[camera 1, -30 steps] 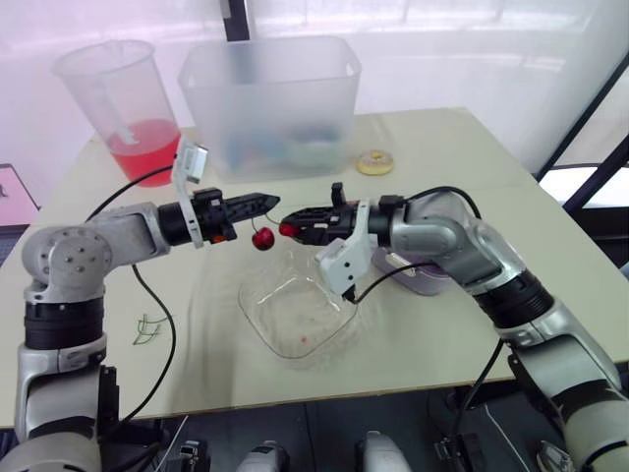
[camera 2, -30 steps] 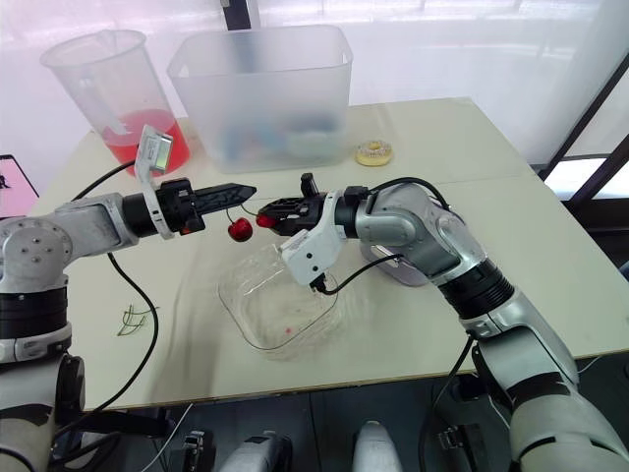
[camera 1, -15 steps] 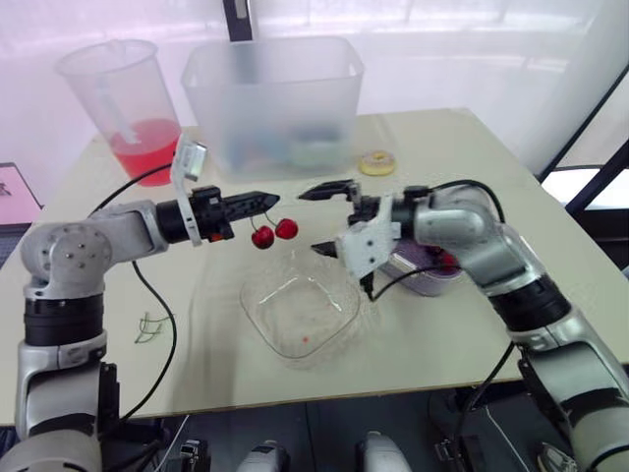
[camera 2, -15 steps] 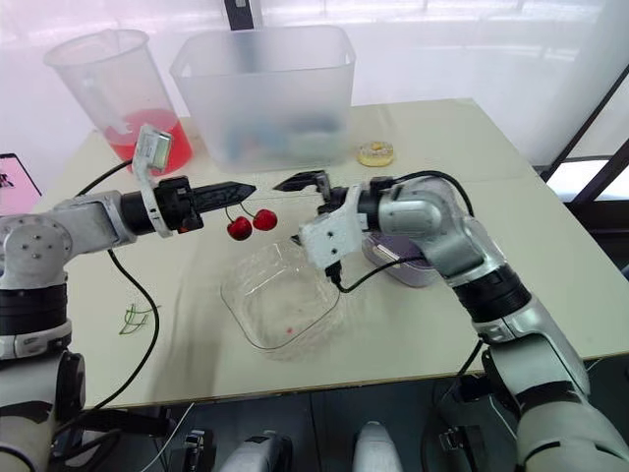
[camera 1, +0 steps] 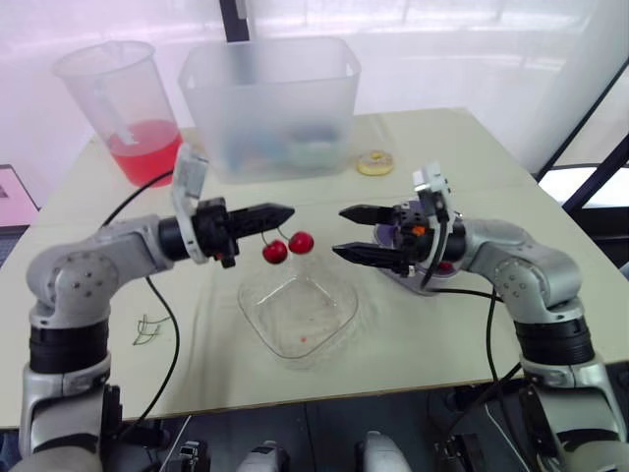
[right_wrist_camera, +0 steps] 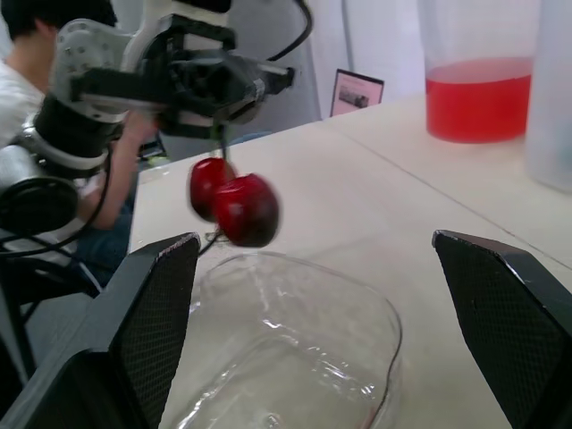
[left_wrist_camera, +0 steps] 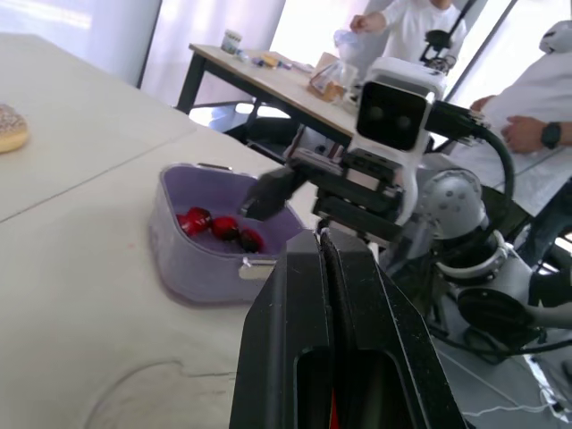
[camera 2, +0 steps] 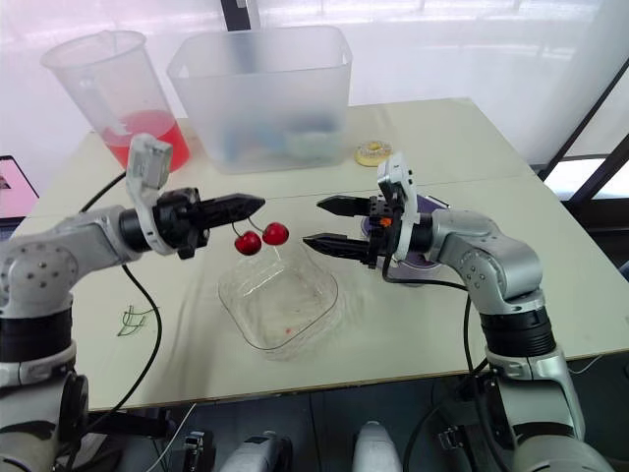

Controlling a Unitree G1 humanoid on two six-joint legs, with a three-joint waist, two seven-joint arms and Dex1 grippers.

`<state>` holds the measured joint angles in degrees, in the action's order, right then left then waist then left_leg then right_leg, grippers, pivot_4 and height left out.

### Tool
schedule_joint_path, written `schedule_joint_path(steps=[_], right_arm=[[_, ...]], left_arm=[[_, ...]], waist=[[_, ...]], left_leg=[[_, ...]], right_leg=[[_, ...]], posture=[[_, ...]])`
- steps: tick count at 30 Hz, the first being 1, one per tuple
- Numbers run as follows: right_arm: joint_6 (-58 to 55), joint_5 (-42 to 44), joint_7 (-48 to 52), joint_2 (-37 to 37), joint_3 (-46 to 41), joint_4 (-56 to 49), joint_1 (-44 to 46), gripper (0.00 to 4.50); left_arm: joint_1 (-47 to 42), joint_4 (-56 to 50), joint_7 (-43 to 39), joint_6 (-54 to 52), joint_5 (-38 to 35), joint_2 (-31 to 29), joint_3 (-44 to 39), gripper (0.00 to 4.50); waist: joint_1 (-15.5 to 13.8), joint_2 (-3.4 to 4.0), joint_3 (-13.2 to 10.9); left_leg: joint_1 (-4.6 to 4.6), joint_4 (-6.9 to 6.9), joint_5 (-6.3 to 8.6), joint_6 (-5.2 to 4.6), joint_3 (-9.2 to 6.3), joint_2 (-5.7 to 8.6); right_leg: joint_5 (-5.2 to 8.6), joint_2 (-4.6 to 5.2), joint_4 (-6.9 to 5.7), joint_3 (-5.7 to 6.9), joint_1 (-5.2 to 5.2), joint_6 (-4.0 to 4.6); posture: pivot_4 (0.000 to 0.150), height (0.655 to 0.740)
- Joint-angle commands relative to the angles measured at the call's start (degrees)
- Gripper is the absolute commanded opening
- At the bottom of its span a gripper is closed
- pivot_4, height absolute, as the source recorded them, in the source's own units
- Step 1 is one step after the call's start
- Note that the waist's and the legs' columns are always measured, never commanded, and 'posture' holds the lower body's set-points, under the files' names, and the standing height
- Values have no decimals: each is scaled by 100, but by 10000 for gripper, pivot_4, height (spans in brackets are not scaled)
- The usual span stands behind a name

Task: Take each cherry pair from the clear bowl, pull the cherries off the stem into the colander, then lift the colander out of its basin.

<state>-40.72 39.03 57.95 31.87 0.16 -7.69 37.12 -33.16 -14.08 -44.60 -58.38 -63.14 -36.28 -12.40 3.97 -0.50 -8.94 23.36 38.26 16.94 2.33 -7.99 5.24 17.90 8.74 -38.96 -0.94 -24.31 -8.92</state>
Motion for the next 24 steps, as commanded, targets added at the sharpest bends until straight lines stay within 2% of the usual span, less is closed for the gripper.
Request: schedule_joint_path(steps=[1,9,21,24], right_arm=[[-210,279,-143,-125,-119,-251,-86,44670],[-676,695,-143,-273,128,-802,-303,44670],[-690,423,-178,-485,677,-693,-126,44670],[-567,236,-131,-511,835,-561,-81,35682]], left_arm=[[282,-295,-236,369,183,-95,-66,0],[611,-466,-194,557,265,80,53,0],[505,-389,-203,533,258,224,260,0],[457,-312,-231,495,247,192,204,0]], waist=[[-10,0,0],[-52,0,0],[-51,0,0],[-50,0,0]], left_leg=[[0,0,0,0,0,0],[2,4,0,0,-1,2],[1,5,0,0,-1,2],[2,5,0,0,-1,2]], right_leg=[[0,0,0,0,0,0],[0,2,1,1,2,0],[0,2,0,1,2,0],[0,2,0,1,2,0]], posture=[[1500,7400],[1500,7400],[1500,7400],[1500,7400]])
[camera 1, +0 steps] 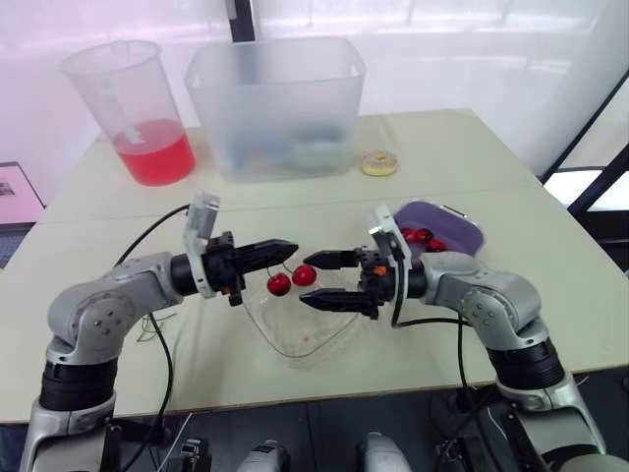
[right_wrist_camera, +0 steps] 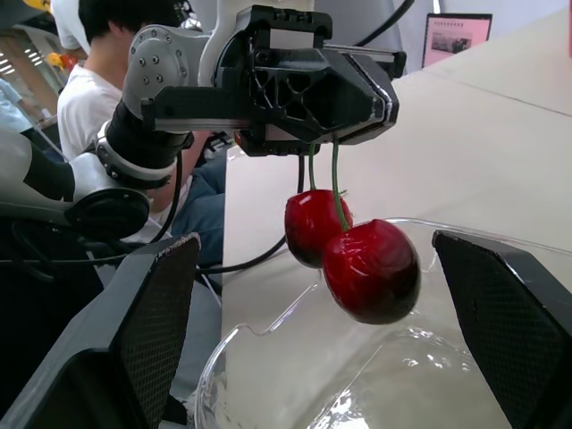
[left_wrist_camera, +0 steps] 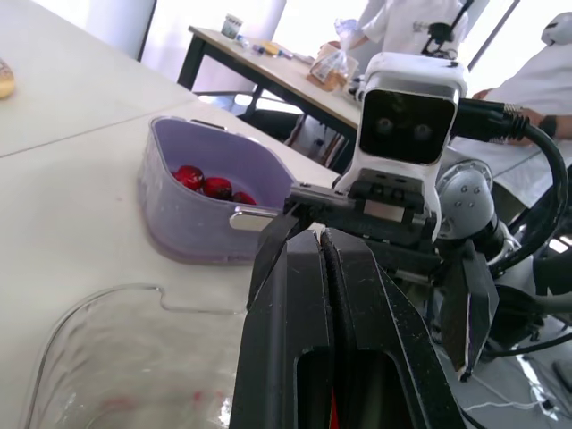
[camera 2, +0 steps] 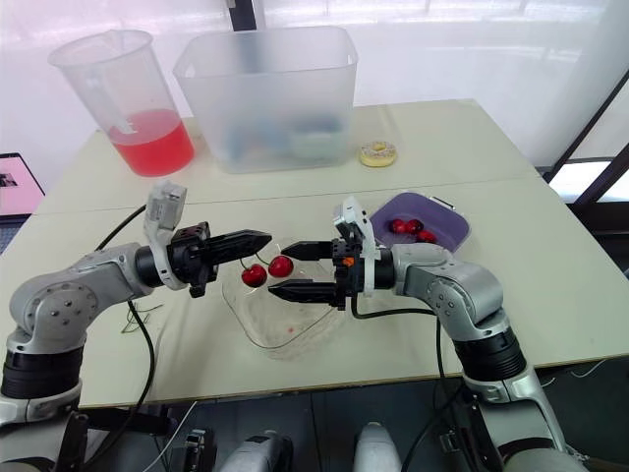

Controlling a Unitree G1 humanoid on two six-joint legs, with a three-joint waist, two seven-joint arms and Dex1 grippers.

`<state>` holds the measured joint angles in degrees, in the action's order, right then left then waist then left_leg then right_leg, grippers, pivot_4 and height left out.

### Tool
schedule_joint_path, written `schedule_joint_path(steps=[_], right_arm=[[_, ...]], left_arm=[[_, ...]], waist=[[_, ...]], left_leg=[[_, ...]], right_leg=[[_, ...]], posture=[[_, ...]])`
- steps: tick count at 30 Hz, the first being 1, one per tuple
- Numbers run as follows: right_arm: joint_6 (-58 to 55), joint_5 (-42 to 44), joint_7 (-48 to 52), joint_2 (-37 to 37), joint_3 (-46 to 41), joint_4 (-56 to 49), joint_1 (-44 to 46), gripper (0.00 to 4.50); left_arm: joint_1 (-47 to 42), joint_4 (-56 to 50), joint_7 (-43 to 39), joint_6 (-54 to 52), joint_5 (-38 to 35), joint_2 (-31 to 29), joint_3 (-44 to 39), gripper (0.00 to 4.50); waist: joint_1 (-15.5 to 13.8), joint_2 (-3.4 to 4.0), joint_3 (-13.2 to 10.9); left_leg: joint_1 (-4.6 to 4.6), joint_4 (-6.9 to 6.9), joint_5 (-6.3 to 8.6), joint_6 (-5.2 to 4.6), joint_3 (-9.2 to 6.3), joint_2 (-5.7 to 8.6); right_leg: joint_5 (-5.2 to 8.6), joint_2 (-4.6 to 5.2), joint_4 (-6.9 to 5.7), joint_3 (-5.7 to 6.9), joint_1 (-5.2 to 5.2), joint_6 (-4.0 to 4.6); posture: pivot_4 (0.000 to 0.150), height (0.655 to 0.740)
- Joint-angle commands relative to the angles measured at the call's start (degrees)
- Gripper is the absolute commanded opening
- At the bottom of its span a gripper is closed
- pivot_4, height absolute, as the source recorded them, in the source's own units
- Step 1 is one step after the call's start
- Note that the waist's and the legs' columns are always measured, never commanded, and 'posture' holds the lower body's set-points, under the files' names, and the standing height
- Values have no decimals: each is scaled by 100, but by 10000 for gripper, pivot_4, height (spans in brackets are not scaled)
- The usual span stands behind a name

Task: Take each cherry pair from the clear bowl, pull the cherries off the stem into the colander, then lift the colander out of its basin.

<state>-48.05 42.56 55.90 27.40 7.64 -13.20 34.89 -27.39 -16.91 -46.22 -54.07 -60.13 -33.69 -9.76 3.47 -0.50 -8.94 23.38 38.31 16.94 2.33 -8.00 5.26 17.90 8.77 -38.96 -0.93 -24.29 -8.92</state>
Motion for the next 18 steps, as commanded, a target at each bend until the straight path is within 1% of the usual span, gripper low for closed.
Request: schedule_joint_path(steps=[1,6,10,13,14,15,16,17,18], right_arm=[[192,-146,93,-68,108,16,137,31731],[409,-358,233,-26,227,144,94,31731],[468,-331,190,-159,136,248,113,31731],[466,-309,190,-207,123,276,140,23095],[466,-307,188,-218,120,282,151,17887],[462,-298,180,-231,111,286,163,14032],[446,-282,168,-240,100,285,178,8433],[440,-278,167,-239,99,283,189,6101],[438,-280,169,-238,99,290,201,5815]], left_arm=[[-124,-18,-86,46,-64,-91,-78,0],[-109,-35,-98,-21,-134,-109,-82,0],[-108,-31,-130,-34,-96,-140,-52,0],[-122,-19,-138,-37,-89,-135,-48,0],[-124,-23,-147,-36,-75,-141,-37,0],[-124,-31,-154,-34,-60,-149,-24,0],[-125,-34,-150,-36,-58,-148,-22,0],[-125,-37,-146,-38,-60,-147,-22,0],[-131,-30,-142,-38,-62,-143,-26,0]], waist=[[1,0,0],[3,0,0],[12,0,0],[13,0,0],[13,0,0],[13,0,0],[13,0,0],[13,0,0],[14,0,0]], left_leg=[[0,0,0,0,0,0],[0,0,0,0,0,0],[0,0,0,0,-1,0],[0,0,0,0,-1,0],[0,0,0,0,-1,0],[0,0,0,0,-1,0],[0,0,0,0,-1,0],[0,0,0,0,-1,0],[0,0,0,0,-1,0]], right_leg=[[0,0,0,0,0,0],[0,0,0,0,0,0],[0,0,0,0,0,0],[0,0,0,0,0,0],[0,0,0,0,0,0],[0,0,0,0,0,0],[0,0,0,0,0,0],[0,0,0,1,0,0],[0,-1,0,0,0,0]], posture=[[1500,7400],[1500,7400],[1500,7400],[1500,7400],[1500,7400],[1500,7400],[1500,7400],[1500,7400],[1500,7400]])
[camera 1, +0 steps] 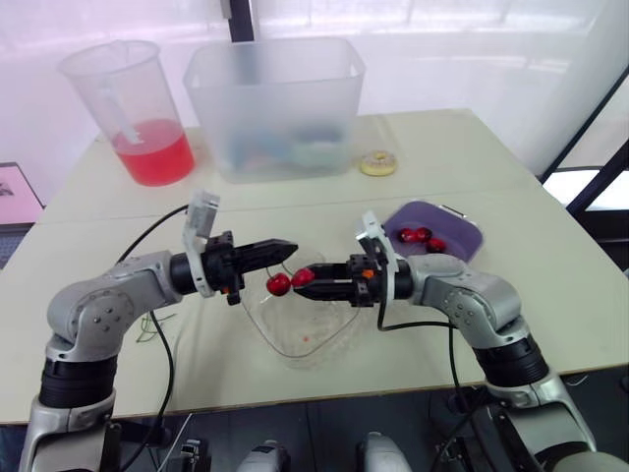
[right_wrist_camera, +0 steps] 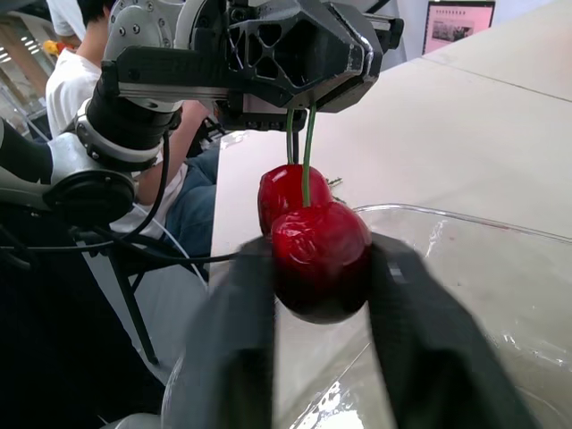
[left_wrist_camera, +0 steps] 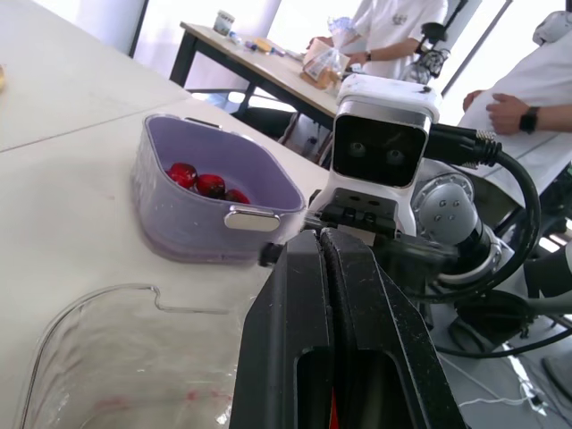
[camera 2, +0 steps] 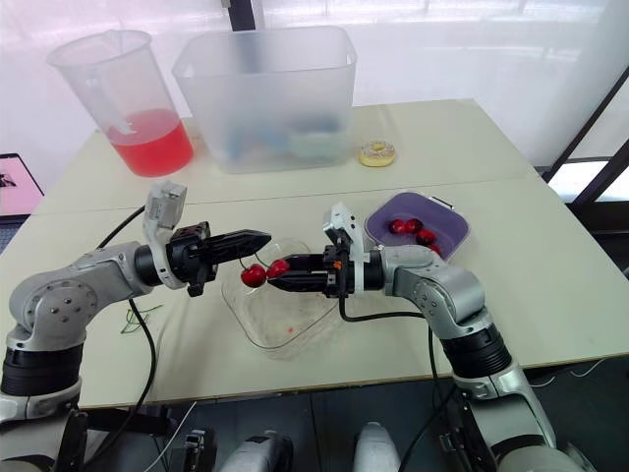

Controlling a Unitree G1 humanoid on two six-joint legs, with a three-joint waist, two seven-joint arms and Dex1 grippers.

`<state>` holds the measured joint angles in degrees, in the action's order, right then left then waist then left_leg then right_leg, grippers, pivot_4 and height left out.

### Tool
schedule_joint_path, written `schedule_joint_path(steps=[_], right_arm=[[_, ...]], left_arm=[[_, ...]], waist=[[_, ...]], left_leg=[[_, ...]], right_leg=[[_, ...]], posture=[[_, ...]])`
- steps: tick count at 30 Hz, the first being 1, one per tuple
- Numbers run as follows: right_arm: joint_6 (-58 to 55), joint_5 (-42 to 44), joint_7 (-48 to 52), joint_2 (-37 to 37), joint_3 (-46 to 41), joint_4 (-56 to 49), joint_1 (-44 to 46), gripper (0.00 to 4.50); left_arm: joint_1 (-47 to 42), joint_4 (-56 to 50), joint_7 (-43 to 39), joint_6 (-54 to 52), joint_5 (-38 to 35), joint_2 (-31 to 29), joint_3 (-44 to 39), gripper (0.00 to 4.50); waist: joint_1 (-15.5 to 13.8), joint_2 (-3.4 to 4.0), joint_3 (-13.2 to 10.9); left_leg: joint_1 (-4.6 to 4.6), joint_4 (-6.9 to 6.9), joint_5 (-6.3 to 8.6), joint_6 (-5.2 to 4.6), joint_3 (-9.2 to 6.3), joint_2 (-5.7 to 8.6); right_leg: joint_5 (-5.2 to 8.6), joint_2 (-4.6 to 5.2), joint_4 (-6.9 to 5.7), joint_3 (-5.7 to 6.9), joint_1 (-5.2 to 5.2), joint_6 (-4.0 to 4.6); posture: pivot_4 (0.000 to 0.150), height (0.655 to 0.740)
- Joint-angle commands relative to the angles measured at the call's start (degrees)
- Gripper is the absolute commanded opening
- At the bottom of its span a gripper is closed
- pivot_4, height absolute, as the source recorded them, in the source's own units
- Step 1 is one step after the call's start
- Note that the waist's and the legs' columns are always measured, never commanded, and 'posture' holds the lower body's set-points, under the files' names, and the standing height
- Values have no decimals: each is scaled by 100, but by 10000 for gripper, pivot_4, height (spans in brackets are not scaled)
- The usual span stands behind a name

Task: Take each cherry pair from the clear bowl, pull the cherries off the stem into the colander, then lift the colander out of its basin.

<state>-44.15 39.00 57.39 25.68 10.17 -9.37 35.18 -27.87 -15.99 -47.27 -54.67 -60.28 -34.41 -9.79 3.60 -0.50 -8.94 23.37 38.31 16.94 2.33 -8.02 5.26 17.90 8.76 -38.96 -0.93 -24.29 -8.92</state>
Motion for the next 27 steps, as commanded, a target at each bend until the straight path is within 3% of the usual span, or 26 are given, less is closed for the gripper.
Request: schedule_joint_path(steps=[1,16,23,27], right_arm=[[48,65,29,-53,-146,-92,182,5814],[-103,21,447,735,-225,-162,-201,5814],[-579,385,260,958,-667,-445,-179,5814],[-613,444,144,1150,-1161,-72,247,5814]], left_arm=[[-91,-113,-33,21,-50,-67,-26,0],[-263,137,-57,50,-132,-52,-214,0],[-245,223,-146,137,-78,-74,-247,0],[-256,247,-189,157,-45,-81,-236,0]], waist=[[2,0,0],[-13,0,0],[-13,0,0],[-35,0,0]], left_leg=[[0,0,0,0,0,0],[0,0,0,0,0,1],[0,-1,0,0,3,-2],[0,1,0,0,3,0]], right_leg=[[0,0,0,0,0,0],[0,1,0,0,0,0],[0,0,1,0,0,0],[0,1,1,0,1,0]], posture=[[1500,7400],[1500,7400],[1500,7400],[1500,7400]])
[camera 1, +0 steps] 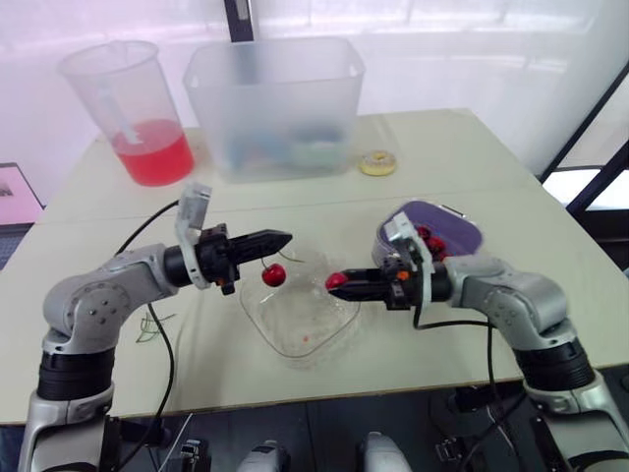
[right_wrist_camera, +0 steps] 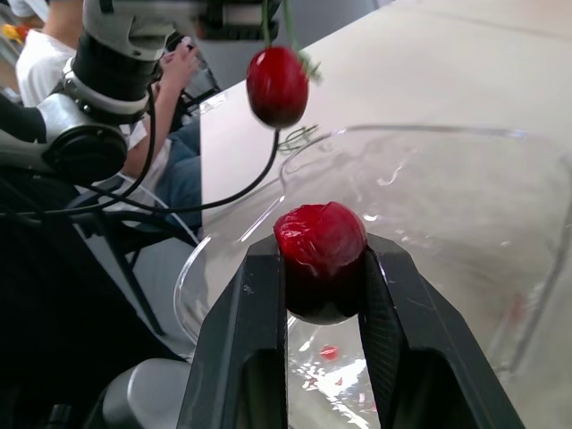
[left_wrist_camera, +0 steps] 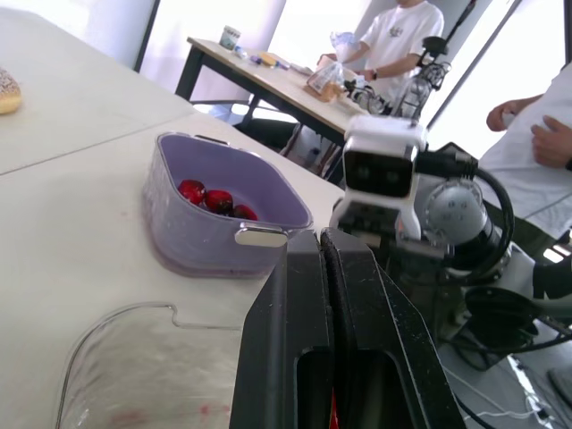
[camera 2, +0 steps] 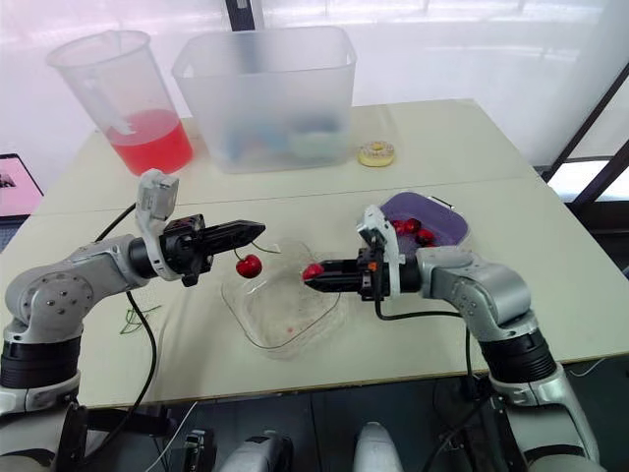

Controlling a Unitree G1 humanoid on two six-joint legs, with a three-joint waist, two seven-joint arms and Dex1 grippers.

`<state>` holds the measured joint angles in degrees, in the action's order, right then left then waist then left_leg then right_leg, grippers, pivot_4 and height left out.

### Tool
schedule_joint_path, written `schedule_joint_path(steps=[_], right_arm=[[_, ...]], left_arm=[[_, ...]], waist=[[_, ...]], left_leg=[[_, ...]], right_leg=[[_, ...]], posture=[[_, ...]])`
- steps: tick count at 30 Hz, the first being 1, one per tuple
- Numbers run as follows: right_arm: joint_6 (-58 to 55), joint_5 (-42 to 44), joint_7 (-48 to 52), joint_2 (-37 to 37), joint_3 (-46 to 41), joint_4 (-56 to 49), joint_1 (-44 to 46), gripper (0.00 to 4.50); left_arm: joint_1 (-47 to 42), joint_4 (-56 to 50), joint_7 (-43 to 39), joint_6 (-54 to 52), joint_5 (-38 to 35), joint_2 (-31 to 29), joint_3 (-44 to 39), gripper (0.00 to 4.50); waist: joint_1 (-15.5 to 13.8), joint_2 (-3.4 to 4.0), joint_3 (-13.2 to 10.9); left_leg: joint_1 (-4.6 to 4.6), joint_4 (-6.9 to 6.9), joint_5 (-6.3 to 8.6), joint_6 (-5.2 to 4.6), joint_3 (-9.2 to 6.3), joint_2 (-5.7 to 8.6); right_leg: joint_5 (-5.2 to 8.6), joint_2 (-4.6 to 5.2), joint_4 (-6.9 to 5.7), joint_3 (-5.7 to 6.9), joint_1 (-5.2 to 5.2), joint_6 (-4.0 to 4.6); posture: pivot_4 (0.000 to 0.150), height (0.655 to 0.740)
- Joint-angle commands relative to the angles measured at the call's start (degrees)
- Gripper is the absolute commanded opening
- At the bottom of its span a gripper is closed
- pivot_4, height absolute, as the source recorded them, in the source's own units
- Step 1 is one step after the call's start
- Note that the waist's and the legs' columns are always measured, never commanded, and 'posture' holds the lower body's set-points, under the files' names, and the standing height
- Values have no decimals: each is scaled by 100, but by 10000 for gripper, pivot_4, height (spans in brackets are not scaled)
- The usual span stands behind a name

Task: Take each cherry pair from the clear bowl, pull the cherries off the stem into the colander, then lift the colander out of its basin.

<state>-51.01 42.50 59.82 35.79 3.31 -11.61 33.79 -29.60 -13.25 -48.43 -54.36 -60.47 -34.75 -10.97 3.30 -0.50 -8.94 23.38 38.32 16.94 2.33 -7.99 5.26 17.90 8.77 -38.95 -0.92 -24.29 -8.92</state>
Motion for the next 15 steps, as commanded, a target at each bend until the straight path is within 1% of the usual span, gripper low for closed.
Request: schedule_joint_path(steps=[1,6,10,13,15], right_arm=[[175,-19,-121,217,-552,334,496,5814],[1449,-1369,-21,976,-376,1934,1027,5814],[2405,-2133,275,1222,-93,2939,1119,5814],[2863,-2547,443,1221,105,3351,1052,5814],[3004,-2677,505,1168,142,3515,1033,15953]], left_arm=[[-84,-28,-74,130,-20,-45,-116,0],[-64,-63,-56,149,-11,-31,-108,0],[-59,-83,-21,168,-12,4,-103,0],[-70,-97,18,177,-16,34,-99,0],[-79,-106,50,180,-25,49,-98,0]], waist=[[-15,0,0],[-94,-1,0],[-70,-1,0],[-48,-1,0],[-40,-1,0]], left_leg=[[0,2,0,0,0,0],[0,2,0,0,2,3],[0,0,0,0,8,1],[0,-2,0,0,13,-2],[0,-3,0,0,14,-3]], right_leg=[[0,0,0,0,0,0],[0,2,4,0,3,0],[0,1,10,0,5,0],[0,-1,10,-1,2,0],[0,-1,10,-1,0,0]], posture=[[1500,7400],[1500,7400],[1500,7400],[1500,7400],[1500,7400]])
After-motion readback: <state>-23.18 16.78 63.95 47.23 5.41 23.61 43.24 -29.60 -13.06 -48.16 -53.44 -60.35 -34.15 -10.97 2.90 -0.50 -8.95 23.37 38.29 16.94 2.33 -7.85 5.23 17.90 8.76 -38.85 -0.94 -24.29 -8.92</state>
